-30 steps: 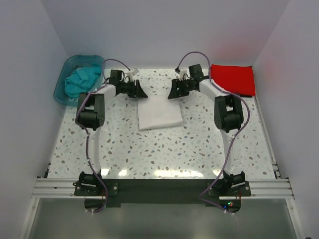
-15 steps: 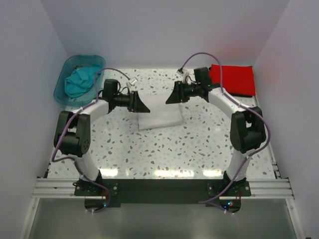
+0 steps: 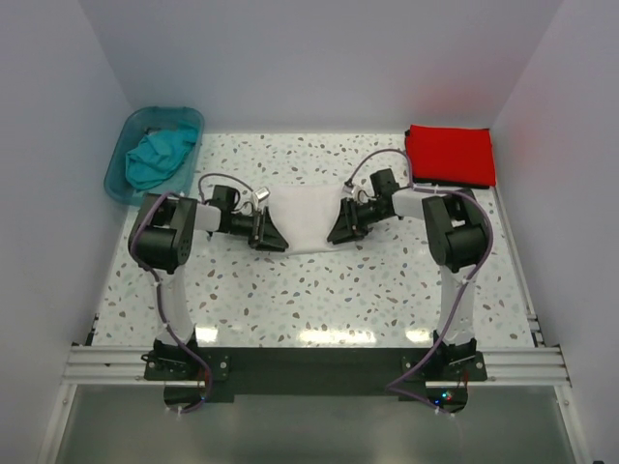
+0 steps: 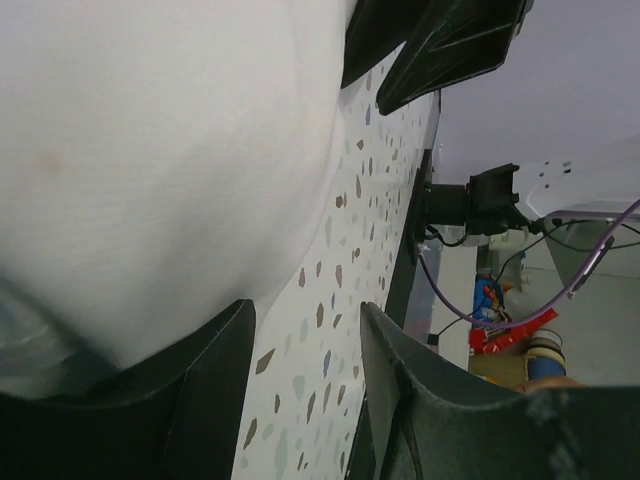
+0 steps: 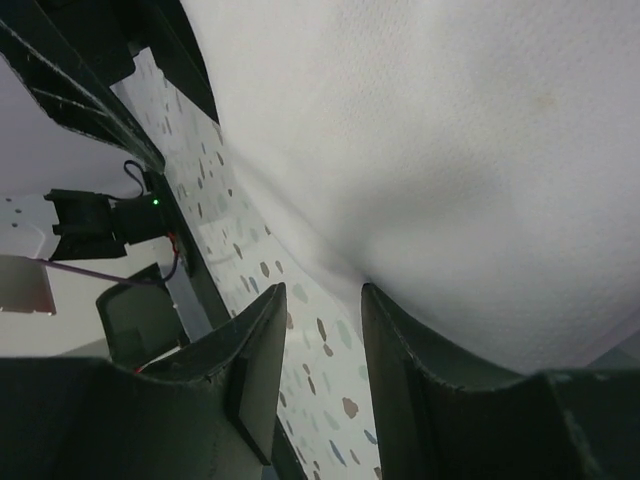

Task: Fold and stack the t-shirts
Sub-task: Fold the tshirt

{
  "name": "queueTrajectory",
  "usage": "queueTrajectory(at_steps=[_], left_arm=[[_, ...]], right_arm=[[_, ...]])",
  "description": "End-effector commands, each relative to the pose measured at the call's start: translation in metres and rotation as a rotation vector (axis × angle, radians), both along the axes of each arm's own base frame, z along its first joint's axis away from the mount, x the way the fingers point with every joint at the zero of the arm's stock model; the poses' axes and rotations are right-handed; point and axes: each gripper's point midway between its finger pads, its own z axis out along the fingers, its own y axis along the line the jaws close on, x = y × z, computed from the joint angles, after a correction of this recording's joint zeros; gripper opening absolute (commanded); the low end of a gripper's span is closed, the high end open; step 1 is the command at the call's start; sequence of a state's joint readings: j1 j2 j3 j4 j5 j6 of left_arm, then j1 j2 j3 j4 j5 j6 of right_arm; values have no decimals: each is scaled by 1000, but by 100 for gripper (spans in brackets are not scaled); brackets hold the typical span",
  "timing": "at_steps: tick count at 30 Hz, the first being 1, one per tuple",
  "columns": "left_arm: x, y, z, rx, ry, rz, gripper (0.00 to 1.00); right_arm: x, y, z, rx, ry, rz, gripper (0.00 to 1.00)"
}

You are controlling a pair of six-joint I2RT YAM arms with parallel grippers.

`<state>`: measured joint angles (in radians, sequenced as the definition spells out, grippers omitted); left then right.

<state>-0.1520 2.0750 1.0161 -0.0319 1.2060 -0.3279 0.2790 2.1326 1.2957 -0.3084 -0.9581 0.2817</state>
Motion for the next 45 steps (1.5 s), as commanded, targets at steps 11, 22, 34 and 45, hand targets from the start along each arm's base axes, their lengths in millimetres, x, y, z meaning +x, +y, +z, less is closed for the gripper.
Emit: queueTrajectory(at_steps=[11,22,34,45], left_arm=[[66,11,89,232,-668,-108,52],[49,-108,96,504,-1713,-421,54],[11,-142,17,483,-1822,-678,50],[21,-160,-2,424,-1747,-687,13]], right_arm=[[6,-91,75,-219,-253,-56,41],[27,-126,84,-374,-200,-502,58],[13,-118,67,-317,-101,-543,64],[17,-99,31,-204,-33,-610,68]])
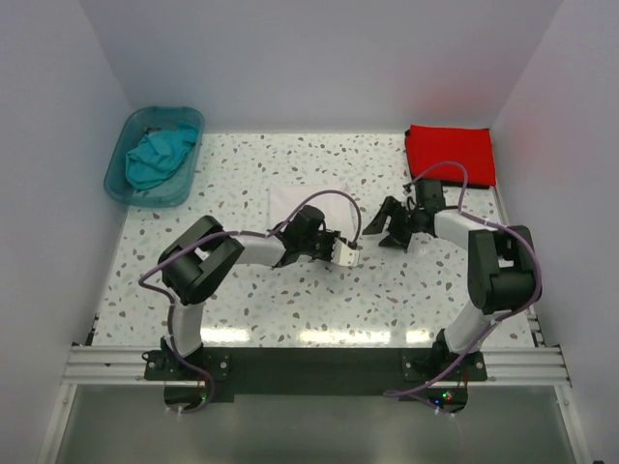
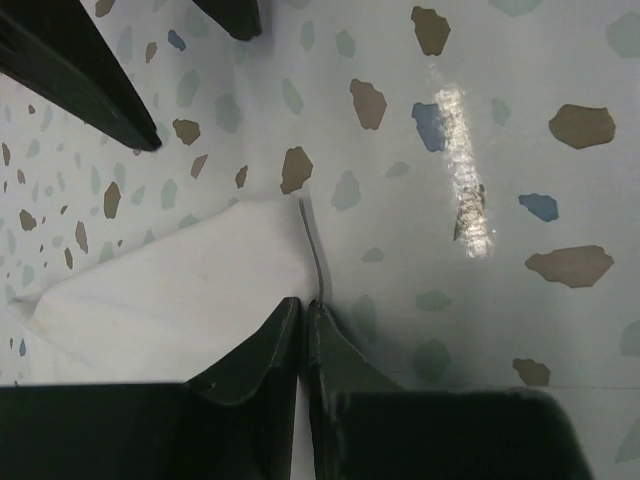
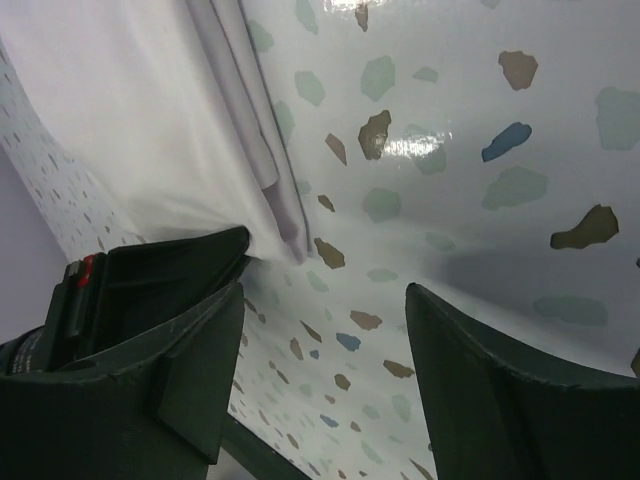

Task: Fold and stack the t-shirts
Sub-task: Fold the tshirt

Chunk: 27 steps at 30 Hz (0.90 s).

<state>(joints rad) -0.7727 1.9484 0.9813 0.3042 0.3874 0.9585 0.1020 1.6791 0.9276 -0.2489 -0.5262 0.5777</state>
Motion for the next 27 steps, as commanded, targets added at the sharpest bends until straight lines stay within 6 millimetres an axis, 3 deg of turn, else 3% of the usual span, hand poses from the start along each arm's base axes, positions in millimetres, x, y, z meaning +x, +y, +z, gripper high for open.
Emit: queueTrajectory(at_steps=[1,2,5,9,18,23,27], left_arm=[[2,-13,8,-52,75,-34,11],[9,-16,16,-80,99,-11,8],[14,-17,27,-116,156,-6,0],[20,-13,36,-141,165,11,0],[25,-15,53,-190,180,10,0],[26,-15,61,-214,187,11,0],[29,-18,68,-246,205,26,0]], right_arm=[[21,16,6,69,-68,-36,70],[23,17,3,77,-55,-57,78],[31,25,0,107,-43,-105,85],[39,36,-15,146,3,-147,86],[58,73,-31,262,95,-235,81],[74,77,-48,264,126,-332,71],[84,83,-57,281,128,-371,69]])
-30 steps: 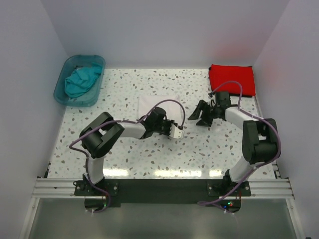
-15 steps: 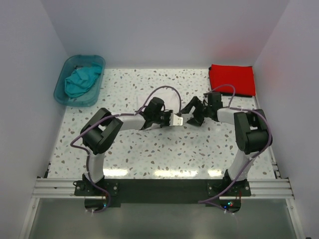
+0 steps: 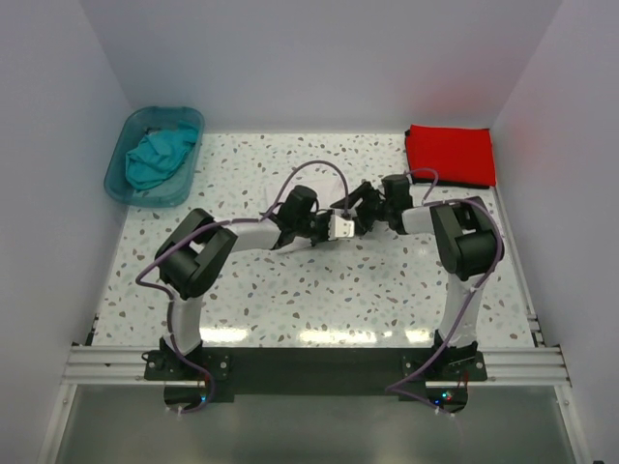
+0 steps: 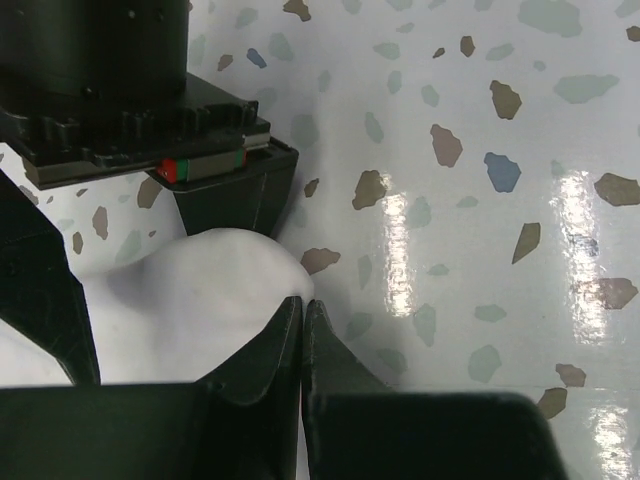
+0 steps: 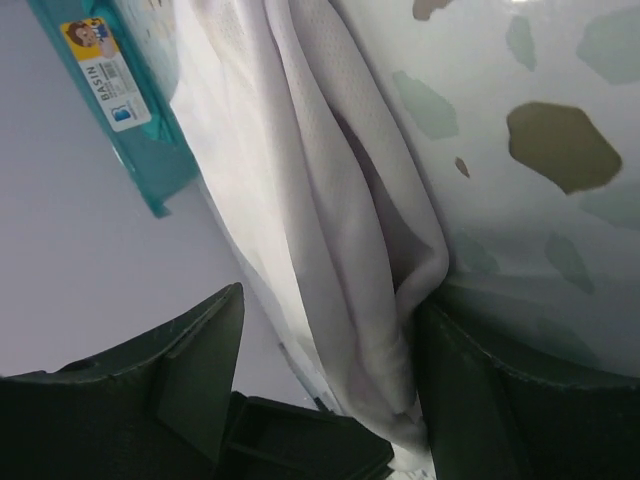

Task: Fold and stack the t-shirts
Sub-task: Fold the tshirt

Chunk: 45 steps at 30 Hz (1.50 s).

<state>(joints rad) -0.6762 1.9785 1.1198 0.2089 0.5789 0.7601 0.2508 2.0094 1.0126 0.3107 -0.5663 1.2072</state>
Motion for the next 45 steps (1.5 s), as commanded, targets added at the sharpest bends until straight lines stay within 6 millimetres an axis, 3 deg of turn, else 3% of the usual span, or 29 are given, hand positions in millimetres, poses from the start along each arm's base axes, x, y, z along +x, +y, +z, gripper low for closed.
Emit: queueTrajectory(at_steps=[1,4,9,11,17,22,27,32,36,45], left_arm=[[11,-13,48,-120,-23,-7,0],[17,-12,53,-143,-1,25,0],[28,-2,53,-153,32,66,0],[34,2,56,-158,30,77,0],[37,3,64,-174,39,70,0],[37,-1,69,-189,52,66,0],[38,-3,66,-188,74,69,0],[34,-3,65,-193,95,56,0],[29,-2,65,-197,119,44,0],[24,-2,61,-194,149,23,0]], right_arm=[[8,-7,-46,-83,74,-115,69],[6,-4,-57,-76,88,-98,68],[-1,-11,-52,-97,75,-38,73],[-8,-21,-49,-129,76,-1,79],[-29,-58,-41,-215,94,59,86],[-44,-52,-49,-137,196,4,89],[-39,-20,-47,28,255,-72,96],[-21,6,-42,114,214,-76,95],[-7,9,-59,118,222,-103,90],[18,2,-70,58,161,-173,79]])
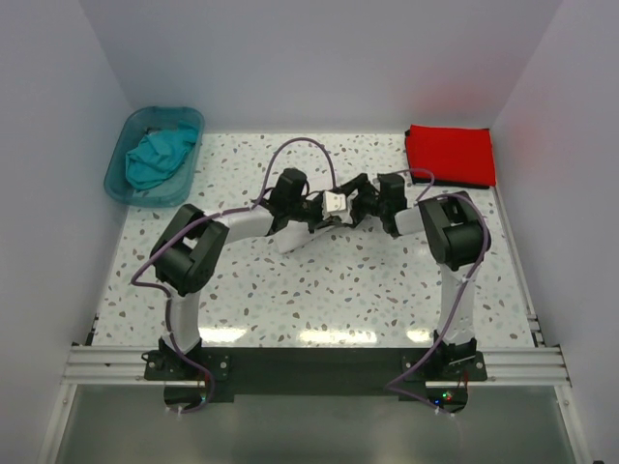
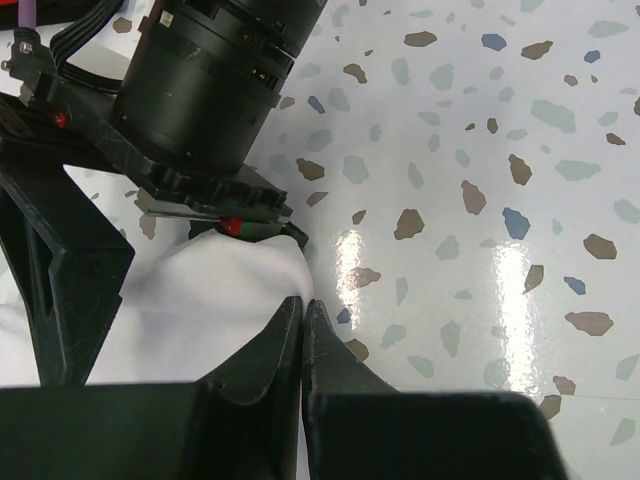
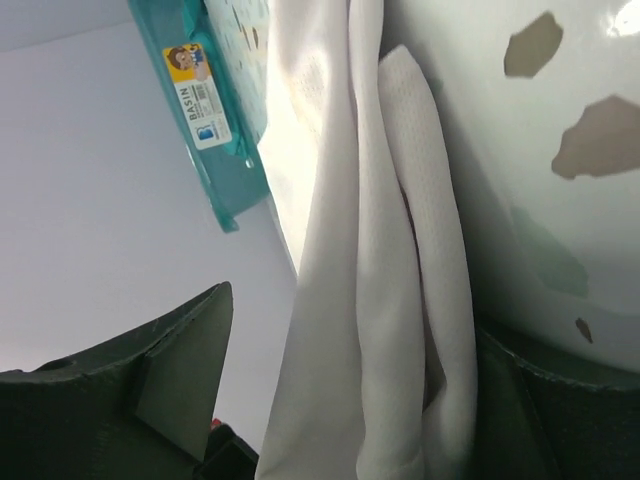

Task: Fold and stack the t-shirts
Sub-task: Fold the tshirt, then neatly place the folded tshirt to the corner

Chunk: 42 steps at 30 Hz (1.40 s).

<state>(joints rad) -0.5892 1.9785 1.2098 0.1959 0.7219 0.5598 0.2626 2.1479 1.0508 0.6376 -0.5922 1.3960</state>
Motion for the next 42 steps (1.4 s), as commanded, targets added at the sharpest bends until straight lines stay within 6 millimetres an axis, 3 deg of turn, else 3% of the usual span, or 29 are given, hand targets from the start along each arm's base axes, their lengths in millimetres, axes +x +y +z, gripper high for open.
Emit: queueTrajectory(at_steps=[1,8,11,12,14,15,17,19,21,22,23,24,26,29,37,39,41,42], left_arm=[[2,-6,23,-52,-15,-33,0],[3,-7,21,-50,-8,-44,0],[3,-6,19,-41,-5,-48,2],[2,-6,21,-42,-2,-48,14],[4,-2,23,-40,7,-37,29],[6,1,28,-43,10,-23,38],[11,14,38,-44,32,15,47],[12,27,39,-35,103,57,50],[22,44,50,-44,140,118,54],[21,52,47,-26,186,146,55],[25,62,47,-25,205,178,56],[27,67,51,-27,217,199,57],[27,78,48,-10,253,227,59],[29,89,49,0,258,265,61],[26,96,43,14,269,285,69],[26,97,41,16,275,289,82],[27,98,40,18,274,297,87],[27,98,40,18,273,300,96]], right_arm=[[-16,-19,-79,-103,249,-105,78],[-17,-29,-95,-184,265,-127,59],[-14,-31,-95,-223,235,-102,35],[-7,-30,-90,-250,187,-77,17],[-6,-32,-89,-297,174,-40,5],[4,-33,-79,-326,112,-9,0],[16,-38,-66,-393,31,53,0],[13,-46,-60,-480,22,119,0],[27,-54,-42,-586,-89,186,0],[23,-60,-40,-640,-77,221,0],[26,-66,-37,-692,-95,240,0],[41,-69,-21,-758,-186,284,0],[45,-84,-20,-862,-182,311,0],[69,-97,6,-1002,-300,368,0],[102,-144,39,-1166,-362,357,0],[108,-154,48,-1196,-371,354,0],[117,-168,60,-1233,-394,338,0],[120,-175,64,-1258,-391,323,0]])
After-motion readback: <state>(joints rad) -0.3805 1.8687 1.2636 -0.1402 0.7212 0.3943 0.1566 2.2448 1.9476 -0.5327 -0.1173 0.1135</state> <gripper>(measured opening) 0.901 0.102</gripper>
